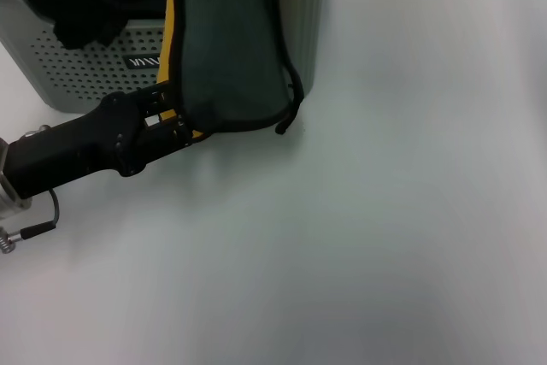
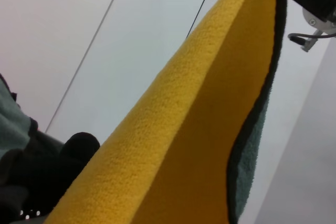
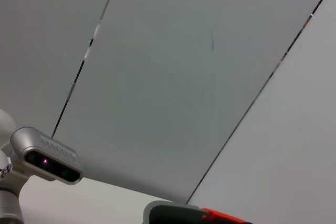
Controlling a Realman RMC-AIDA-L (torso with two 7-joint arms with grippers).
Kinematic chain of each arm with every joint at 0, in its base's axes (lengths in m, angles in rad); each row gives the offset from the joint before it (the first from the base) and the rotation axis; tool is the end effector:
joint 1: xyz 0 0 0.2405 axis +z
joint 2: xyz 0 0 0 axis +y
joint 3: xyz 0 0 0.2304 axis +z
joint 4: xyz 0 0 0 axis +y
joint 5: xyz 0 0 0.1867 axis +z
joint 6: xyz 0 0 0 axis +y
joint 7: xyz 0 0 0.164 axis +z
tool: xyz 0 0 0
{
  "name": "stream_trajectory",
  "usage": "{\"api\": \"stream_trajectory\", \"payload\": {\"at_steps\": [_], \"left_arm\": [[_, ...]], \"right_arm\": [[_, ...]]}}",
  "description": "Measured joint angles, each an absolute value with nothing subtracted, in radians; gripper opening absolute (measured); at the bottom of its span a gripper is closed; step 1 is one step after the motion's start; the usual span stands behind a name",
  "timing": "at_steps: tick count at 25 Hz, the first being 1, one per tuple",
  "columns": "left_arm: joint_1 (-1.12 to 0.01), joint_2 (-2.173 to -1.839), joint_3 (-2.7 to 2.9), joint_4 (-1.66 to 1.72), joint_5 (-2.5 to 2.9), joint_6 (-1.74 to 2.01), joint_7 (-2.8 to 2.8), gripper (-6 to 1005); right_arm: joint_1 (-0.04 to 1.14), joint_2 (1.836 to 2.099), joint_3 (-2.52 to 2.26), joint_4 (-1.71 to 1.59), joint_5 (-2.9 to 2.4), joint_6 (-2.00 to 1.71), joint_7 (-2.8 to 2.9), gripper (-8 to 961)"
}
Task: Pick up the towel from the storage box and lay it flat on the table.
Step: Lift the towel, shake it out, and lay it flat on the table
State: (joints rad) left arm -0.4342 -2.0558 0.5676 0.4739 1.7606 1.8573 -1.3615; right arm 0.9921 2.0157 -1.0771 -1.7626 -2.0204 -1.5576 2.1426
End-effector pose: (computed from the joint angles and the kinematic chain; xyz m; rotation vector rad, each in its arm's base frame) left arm -0.2110 0.2637 0.0231 -2.5481 -0.7563 -1.3358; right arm -0.0832 0.3210 0.0945 -2.6367 -0.5017 0.4707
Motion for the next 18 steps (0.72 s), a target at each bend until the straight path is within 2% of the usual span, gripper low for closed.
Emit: {"api": "stream_trajectory", "payload": {"at_steps": [6, 12, 18], "left_arm": [[-0.431, -2.057, 0.568, 0.474, 1.762, 1.842, -1.364, 531], [-0.433, -2.055, 0.568, 0.474, 1.782, 1.842, -1.388, 473], [-0.437, -2.054, 0.568, 0.478, 1.790, 1.838, -1.389, 456]], "right_arm": [[0.992, 2.017, -1.087, -1.769, -2.020, -1.555, 2.144, 41], [0.992, 2.017, -1.090, -1.772, -2.015, -1.555, 2.146, 42], [0.993, 2.017, -1.091, -1.771, -2.015, -1.552, 2.147, 43]]}}
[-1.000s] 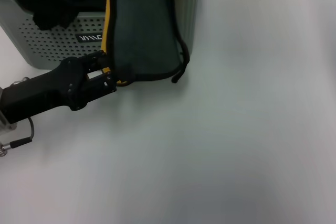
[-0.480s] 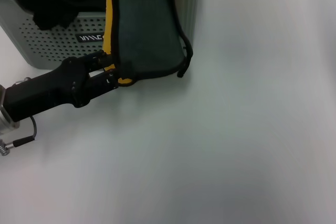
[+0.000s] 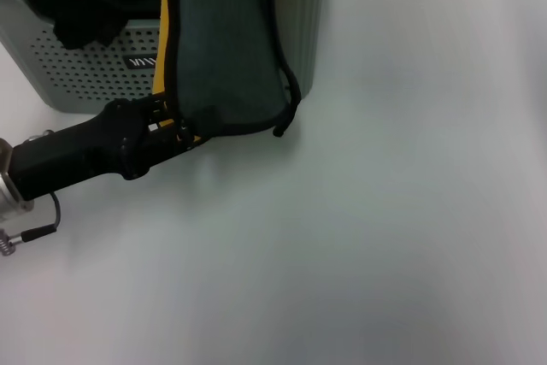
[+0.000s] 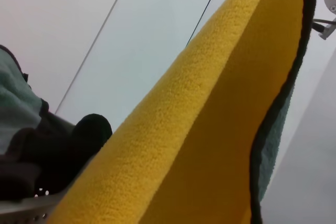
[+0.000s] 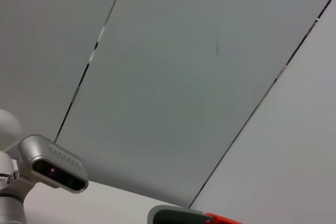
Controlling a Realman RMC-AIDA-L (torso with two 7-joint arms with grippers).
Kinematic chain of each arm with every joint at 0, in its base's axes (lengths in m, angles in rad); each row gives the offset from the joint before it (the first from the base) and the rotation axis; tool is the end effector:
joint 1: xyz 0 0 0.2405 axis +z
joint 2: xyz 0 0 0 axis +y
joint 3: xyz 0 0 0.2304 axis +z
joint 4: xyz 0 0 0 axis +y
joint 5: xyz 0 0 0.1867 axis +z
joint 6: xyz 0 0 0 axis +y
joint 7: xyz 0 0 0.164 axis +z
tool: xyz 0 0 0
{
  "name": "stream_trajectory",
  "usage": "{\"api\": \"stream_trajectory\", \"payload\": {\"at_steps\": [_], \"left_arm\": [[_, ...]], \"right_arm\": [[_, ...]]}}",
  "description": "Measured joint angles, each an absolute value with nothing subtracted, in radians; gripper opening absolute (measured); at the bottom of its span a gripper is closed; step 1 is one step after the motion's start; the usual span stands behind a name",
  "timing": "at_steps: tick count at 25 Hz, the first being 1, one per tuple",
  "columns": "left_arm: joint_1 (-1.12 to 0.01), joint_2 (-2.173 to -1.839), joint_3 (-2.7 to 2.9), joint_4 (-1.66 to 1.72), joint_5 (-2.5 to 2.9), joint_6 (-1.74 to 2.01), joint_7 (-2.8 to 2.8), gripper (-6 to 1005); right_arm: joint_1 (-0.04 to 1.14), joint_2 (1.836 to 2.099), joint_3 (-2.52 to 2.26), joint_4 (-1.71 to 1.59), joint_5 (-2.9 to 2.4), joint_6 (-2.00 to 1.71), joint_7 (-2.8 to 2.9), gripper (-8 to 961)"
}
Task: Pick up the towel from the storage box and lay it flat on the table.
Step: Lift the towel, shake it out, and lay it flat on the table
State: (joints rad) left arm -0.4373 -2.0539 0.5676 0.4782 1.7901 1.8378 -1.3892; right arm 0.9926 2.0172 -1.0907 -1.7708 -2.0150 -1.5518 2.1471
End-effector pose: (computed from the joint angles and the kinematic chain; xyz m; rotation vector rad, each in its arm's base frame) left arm -0.2141 0.2649 0.0199 -2.5659 -0.8079 -1.2945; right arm -0.0860 0.3180 0.0924 -2.6402 -0.5172 0.4762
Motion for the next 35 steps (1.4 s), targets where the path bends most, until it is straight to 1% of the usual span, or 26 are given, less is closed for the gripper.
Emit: {"api": "stream_trajectory", "payload": {"at_steps": [13, 18, 23, 24, 25, 27, 33, 34, 35], "left_arm": [[-0.445, -2.047, 0.570, 0.479, 1.796, 1.828, -1.388, 297], [-0.445, -2.048, 0.567, 0.478, 1.789, 1.820, -1.389, 77], [-0.442, -2.046, 0.567, 0.478, 1.780, 1.828, -1.391, 13], [-0.439, -2.044, 0.567, 0.480, 1.766, 1.843, -1.391, 13], [-0.435, -2.042, 0.567, 0.482, 1.752, 1.860, -1.391, 13], [-0.426, -2.035, 0.568, 0.491, 1.721, 1.902, -1.391, 12], [-0.401, -2.014, 0.572, 0.600, 1.676, 1.995, -1.416, 13], [-0.398, -2.005, 0.578, 0.644, 1.635, 2.022, -1.444, 13], [-0.398, -2.005, 0.578, 0.644, 1.635, 2.022, -1.444, 13]], "right_arm": [[0.975, 2.017, -1.090, -1.773, -2.013, -1.551, 2.145, 44], [0.960, 2.017, -1.084, -1.775, -1.988, -1.551, 2.145, 45], [0.933, 2.017, -1.080, -1.792, -1.985, -1.552, 2.150, 46], [0.933, 2.017, -1.080, -1.792, -1.985, -1.552, 2.150, 46], [0.874, 2.021, -1.078, -1.810, -1.963, -1.552, 2.159, 46], [0.825, 2.021, -1.078, -1.823, -1.934, -1.554, 2.165, 46], [0.628, 2.017, -1.063, -1.863, -1.773, -1.585, 2.161, 47], [0.564, 2.018, -1.022, -1.858, -1.679, -1.648, 2.154, 47], [0.564, 2.018, -1.022, -1.858, -1.679, -1.648, 2.154, 47]]}}
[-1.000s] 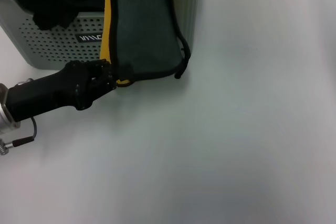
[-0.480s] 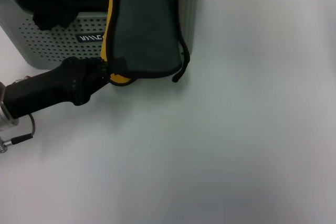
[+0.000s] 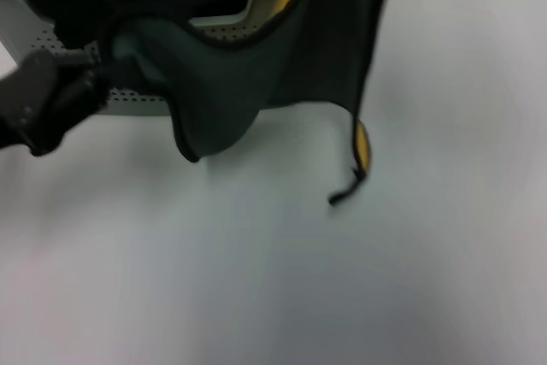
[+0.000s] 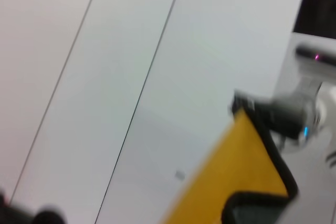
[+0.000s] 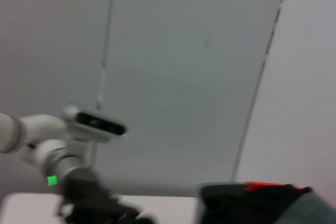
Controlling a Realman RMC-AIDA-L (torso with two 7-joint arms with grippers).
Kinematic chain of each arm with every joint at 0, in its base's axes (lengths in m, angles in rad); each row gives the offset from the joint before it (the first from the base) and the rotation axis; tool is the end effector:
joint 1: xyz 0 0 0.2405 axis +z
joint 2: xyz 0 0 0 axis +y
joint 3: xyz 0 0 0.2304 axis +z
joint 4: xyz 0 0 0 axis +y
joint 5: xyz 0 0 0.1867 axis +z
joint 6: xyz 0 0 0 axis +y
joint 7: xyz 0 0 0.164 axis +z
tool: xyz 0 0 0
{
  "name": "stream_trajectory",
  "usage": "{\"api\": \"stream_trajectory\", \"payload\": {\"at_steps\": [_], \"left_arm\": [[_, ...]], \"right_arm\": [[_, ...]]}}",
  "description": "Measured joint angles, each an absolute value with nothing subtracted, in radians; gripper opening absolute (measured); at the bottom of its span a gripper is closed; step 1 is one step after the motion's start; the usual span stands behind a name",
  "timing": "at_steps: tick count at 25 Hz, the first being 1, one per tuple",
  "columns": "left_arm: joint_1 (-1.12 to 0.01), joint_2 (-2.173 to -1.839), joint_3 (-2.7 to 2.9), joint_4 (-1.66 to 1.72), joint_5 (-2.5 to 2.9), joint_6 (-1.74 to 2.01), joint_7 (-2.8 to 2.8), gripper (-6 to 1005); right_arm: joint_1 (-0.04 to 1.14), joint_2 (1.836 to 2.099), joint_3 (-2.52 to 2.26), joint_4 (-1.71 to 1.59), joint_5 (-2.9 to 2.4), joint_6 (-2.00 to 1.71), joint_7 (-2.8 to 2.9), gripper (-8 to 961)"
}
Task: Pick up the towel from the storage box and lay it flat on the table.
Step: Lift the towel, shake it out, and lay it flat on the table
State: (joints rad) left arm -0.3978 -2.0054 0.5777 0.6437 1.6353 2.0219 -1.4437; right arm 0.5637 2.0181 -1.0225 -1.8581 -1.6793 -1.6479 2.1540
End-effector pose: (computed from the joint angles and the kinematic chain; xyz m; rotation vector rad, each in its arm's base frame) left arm -0.2025 0.2554 0.0761 -2.5746 -0.5299 -1.4021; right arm 0.0093 0.2797 0.1106 -2.7457 -0.1560 0.6923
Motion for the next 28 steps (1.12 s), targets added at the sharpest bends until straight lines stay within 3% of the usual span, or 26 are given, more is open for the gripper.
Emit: {"api": "stream_trajectory", "payload": {"at_steps": [6, 12, 17, 21, 27, 28], "left_arm": [[-0.386, -1.971, 0.713, 0.766, 1.417, 2.036, -1.526, 13], [-0.467, -1.931, 0.725, 0.789, 1.381, 2.032, -1.564, 13], [-0.507, -1.925, 0.736, 0.784, 1.446, 2.032, -1.575, 12], [-0.440, -1.904, 0.857, 0.818, 1.417, 2.037, -1.581, 12], [-0.284, -1.803, 1.107, 0.990, 1.206, 2.039, -1.602, 12], [-0.284, -1.803, 1.107, 0.990, 1.206, 2.039, -1.602, 12]], "right_arm": [[0.455, 2.024, -0.933, -1.818, -1.545, -1.751, 2.084, 48], [0.449, 2.020, -0.870, -1.687, -1.505, -1.738, 1.961, 49], [0.434, 2.021, -0.865, -1.632, -1.466, -1.808, 1.939, 49], [0.383, 2.025, -0.897, -1.638, -1.396, -1.957, 1.962, 50], [0.303, 2.022, -0.825, -1.683, -1.166, -2.082, 2.035, 51], [0.301, 2.020, -0.790, -1.686, -1.144, -2.093, 2.051, 51]]}}
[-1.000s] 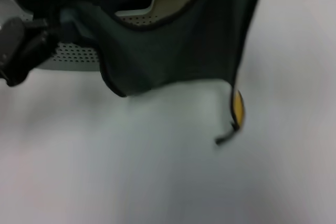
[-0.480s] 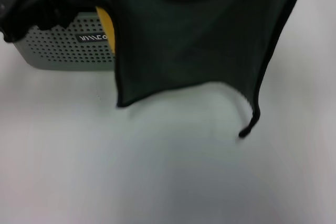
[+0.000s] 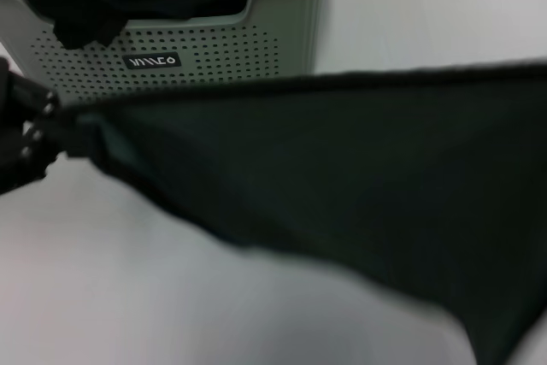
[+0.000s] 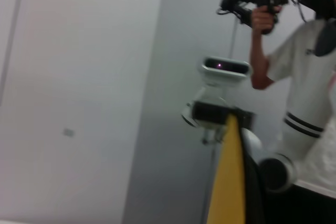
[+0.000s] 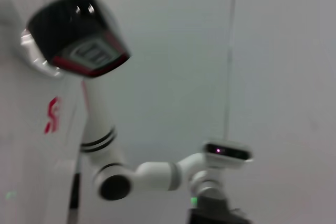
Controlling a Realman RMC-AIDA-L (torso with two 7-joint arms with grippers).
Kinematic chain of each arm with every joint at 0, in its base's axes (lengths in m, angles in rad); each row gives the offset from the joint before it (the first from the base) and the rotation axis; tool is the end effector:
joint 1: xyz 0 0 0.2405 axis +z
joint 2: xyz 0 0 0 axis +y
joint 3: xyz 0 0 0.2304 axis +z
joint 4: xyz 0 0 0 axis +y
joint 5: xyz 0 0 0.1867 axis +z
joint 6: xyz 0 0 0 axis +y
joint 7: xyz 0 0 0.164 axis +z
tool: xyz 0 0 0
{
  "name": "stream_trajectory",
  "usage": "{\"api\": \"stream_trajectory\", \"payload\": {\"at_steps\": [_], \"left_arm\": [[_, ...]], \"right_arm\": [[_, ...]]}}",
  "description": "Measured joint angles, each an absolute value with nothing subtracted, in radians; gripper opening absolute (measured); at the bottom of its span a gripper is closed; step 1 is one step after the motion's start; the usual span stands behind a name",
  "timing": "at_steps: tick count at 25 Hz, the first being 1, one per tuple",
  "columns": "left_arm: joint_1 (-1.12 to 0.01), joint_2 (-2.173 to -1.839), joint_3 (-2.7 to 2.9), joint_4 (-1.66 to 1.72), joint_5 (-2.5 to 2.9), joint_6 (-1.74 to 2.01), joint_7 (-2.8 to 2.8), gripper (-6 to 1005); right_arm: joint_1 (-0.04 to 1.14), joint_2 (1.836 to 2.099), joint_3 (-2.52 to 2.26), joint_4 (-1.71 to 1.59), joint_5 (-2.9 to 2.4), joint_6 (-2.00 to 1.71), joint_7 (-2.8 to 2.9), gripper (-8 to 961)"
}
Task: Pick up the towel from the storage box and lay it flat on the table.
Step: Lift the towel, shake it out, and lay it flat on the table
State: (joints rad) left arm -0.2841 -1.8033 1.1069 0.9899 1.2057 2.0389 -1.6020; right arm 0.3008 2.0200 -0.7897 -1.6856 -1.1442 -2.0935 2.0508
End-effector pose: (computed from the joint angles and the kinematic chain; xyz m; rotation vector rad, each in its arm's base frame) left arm -0.1693 0.2277 0.1178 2.8283 0.1932 1.1982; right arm 0.0805 0.1928 0.1500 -2.8918 -0.1899 1.1804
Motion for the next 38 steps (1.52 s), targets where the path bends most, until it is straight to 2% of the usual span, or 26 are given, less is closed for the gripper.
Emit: {"api": "stream_trajectory", "payload": {"at_steps": [1, 4, 5, 7, 9, 11, 14, 15, 31, 38], "left_arm": [[-0.251, -1.786, 1.135, 1.057, 1.183, 2.038, -1.644, 12], [-0.247, -1.793, 1.124, 1.063, 1.209, 2.036, -1.670, 12], [-0.272, -1.821, 1.074, 1.001, 1.300, 2.032, -1.678, 12], [-0.306, -1.845, 1.013, 0.932, 1.396, 2.031, -1.669, 12], [-0.391, -1.890, 0.850, 0.789, 1.658, 2.006, -1.632, 13], [-0.429, -1.908, 0.767, 0.739, 1.799, 1.963, -1.620, 13], [-0.438, -1.912, 0.746, 0.731, 1.829, 1.946, -1.619, 13], [-0.464, -1.934, 0.705, 0.713, 1.947, 1.841, -1.629, 13], [-0.501, -1.967, 0.710, 0.710, 2.025, 1.601, -1.654, 12], [-0.519, -1.974, 0.709, 0.709, 2.036, 1.533, -1.659, 12]], "right_arm": [[0.302, 2.020, -0.757, -1.683, -1.138, -2.101, 2.063, 51], [0.313, 2.022, -0.755, -1.598, -1.222, -2.098, 2.063, 51], [0.323, 2.021, -0.792, -1.535, -1.276, -2.088, 2.043, 52], [0.353, 2.023, -0.902, -1.378, -1.362, -2.060, 1.980, 52], [0.391, 2.023, -0.976, -1.210, -1.418, -2.024, 1.906, 52], [0.433, 2.021, -0.996, -1.089, -1.476, -1.970, 1.851, 52], [0.471, 2.018, -1.004, -1.011, -1.564, -1.890, 1.823, 53], [0.475, 2.018, -1.005, -1.006, -1.590, -1.861, 1.821, 53], [0.483, 2.020, -1.051, -0.998, -1.761, -1.534, 1.770, 55], [0.535, 2.017, -1.074, -0.987, -1.809, -1.468, 1.733, 56]]}}
